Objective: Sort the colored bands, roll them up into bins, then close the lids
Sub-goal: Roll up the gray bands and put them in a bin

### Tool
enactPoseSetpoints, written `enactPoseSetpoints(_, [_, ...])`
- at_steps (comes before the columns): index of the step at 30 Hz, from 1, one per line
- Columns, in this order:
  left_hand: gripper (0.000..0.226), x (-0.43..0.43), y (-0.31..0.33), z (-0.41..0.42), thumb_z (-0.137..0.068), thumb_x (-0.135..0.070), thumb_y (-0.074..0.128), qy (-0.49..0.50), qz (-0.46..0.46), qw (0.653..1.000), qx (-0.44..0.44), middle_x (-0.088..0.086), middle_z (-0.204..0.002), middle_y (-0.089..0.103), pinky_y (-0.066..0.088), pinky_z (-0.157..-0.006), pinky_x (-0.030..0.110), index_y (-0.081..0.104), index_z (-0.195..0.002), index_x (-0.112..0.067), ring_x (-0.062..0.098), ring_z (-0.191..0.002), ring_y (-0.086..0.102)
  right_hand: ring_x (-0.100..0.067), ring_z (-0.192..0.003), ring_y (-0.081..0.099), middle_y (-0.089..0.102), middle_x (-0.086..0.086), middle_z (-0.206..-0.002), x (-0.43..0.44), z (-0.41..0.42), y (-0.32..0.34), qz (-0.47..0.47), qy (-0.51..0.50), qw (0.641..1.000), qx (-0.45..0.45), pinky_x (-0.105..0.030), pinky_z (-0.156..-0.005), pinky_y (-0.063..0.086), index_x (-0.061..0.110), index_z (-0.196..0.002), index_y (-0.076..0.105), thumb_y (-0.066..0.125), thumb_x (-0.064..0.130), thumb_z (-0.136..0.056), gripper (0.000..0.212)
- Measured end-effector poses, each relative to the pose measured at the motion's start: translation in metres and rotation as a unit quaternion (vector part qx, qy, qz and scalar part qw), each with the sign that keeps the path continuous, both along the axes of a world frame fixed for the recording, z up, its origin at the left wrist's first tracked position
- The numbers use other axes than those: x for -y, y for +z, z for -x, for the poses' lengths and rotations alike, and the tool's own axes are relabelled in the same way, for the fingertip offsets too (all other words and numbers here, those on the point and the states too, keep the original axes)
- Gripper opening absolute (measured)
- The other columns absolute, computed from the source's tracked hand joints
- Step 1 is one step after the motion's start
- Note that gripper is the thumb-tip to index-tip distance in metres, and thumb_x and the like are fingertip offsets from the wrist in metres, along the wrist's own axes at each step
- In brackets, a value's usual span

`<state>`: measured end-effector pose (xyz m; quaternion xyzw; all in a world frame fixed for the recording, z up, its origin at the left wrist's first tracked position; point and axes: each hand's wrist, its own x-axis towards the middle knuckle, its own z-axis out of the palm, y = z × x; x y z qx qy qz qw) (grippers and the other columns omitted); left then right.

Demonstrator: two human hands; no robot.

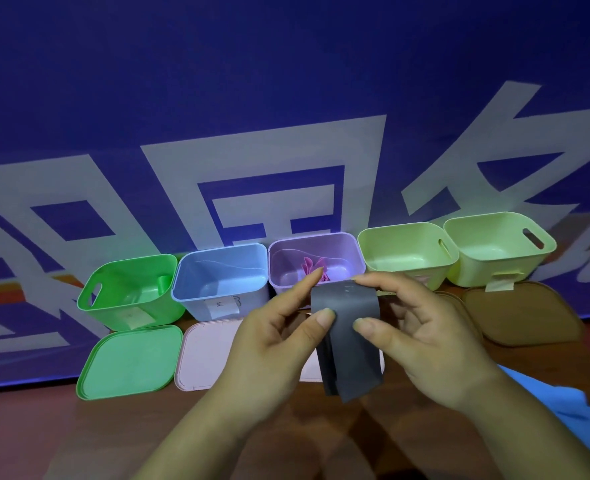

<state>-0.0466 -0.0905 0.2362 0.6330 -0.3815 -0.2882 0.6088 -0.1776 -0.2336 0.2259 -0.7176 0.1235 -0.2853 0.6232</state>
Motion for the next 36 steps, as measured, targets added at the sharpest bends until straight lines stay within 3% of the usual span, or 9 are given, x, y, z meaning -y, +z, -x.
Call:
enactPoseSetpoints(5, [0.055,0.010,-0.010,0.011,-0.088,-0.019,0.070,-0.013,-0.006,1.000,-0.007,-0.007,-0.123,0.070,0.050,-0.091,0.019,0.055,-0.137,-0.041,0.014,-0.113,0.065,-0.019,-0.104,0.067,0.070,-0.003,-0.114,0.010,0.014,-0.004,-0.084,0.000,0.996,-0.002,-0.031,-0.083,0.055,0.038,-0.111,0.067,0.080,0.060,-0.065,0.054])
enactPoseSetpoints(7, [0.057,0.013,-0.011,0.016,-0.087,-0.018,0.066,-0.015,-0.009,1.000,-0.012,-0.004,-0.127,0.068,0.050,-0.094,0.023,0.053,-0.137,-0.043,0.021,-0.115,0.064,-0.016,-0.104,0.068,0.071,0.000,-0.113,0.014,0.019,-0.005,-0.085,-0.009,0.996,-0.003,-0.028,-0.081,0.055,0.038,-0.110,0.067,0.079,0.063,-0.063,0.055])
enactPoseSetpoints(13, [0.049,0.026,-0.012,0.030,-0.084,-0.019,0.069,0.002,0.013,1.000,0.005,-0.006,-0.117,0.071,0.053,-0.088,0.022,0.063,-0.126,-0.043,0.016,-0.097,0.067,-0.013,-0.101,0.068,0.070,0.004,-0.114,0.027,0.034,-0.008,-0.096,-0.020,0.995,0.002,-0.025,-0.081,0.054,0.042,-0.107,0.068,0.081,0.045,-0.066,0.043])
enactPoseSetpoints(16, [0.047,0.032,-0.011,0.036,-0.080,-0.019,0.068,0.008,0.019,1.000,-0.003,-0.006,-0.114,0.073,0.053,-0.086,0.021,0.066,-0.122,-0.037,0.015,-0.098,0.069,-0.010,-0.091,0.070,0.069,0.008,-0.111,0.032,0.038,-0.007,-0.106,-0.029,0.994,0.021,-0.022,-0.075,0.055,0.040,-0.100,0.067,0.082,0.031,-0.071,0.034])
enactPoseSetpoints(19, [0.045,0.037,-0.011,0.041,-0.078,-0.017,0.068,0.017,0.024,0.999,-0.012,-0.009,-0.110,0.075,0.053,-0.083,0.018,0.065,-0.121,-0.029,0.010,-0.100,0.070,-0.013,-0.093,0.070,0.066,0.002,-0.116,0.034,0.042,-0.006,-0.098,-0.043,0.993,0.039,-0.023,-0.073,0.056,0.038,-0.097,0.062,0.083,0.038,-0.071,0.033])
enactPoseSetpoints(22, [0.044,0.041,-0.011,0.044,-0.079,-0.016,0.067,0.030,0.029,0.999,-0.019,-0.005,-0.112,0.074,0.054,-0.083,0.020,0.065,-0.122,-0.027,0.011,-0.102,0.070,-0.012,-0.096,0.070,0.068,0.007,-0.117,0.032,0.046,-0.003,-0.089,-0.052,0.994,0.043,-0.021,-0.073,0.055,0.036,-0.099,0.062,0.072,0.027,-0.081,0.023])
enactPoseSetpoints(26, [0.046,0.043,-0.011,0.046,-0.079,-0.023,0.068,0.050,0.027,0.998,-0.009,-0.003,-0.112,0.073,0.055,-0.086,0.023,0.066,-0.123,-0.034,0.014,-0.102,0.070,-0.001,-0.105,0.066,0.069,0.020,-0.118,0.027,0.047,-0.002,-0.065,-0.062,0.995,0.035,-0.012,-0.079,0.052,0.033,-0.120,0.061,0.062,0.020,-0.081,0.041])
enactPoseSetpoints(31, [0.047,0.045,-0.009,0.049,-0.078,-0.024,0.067,0.068,0.031,0.997,-0.007,-0.008,-0.107,0.075,0.056,-0.084,0.020,0.064,-0.122,-0.037,0.010,-0.101,0.070,-0.004,-0.118,0.061,0.066,0.016,-0.126,0.024,0.046,-0.012,-0.063,-0.046,0.997,0.009,-0.015,-0.088,0.050,0.049,-0.127,0.056,0.061,0.030,-0.086,0.045])
enactPoseSetpoints(36, [0.048,0.044,-0.007,0.048,-0.079,-0.020,0.066,0.063,0.026,0.998,-0.011,-0.013,-0.103,0.076,0.054,-0.081,0.015,0.060,-0.124,-0.034,0.001,-0.097,0.069,-0.003,-0.126,0.055,0.060,0.016,-0.135,0.022,0.042,-0.013,-0.031,-0.043,0.999,0.000,-0.019,-0.099,0.047,0.045,-0.134,0.052,0.065,0.032,-0.089,0.048])
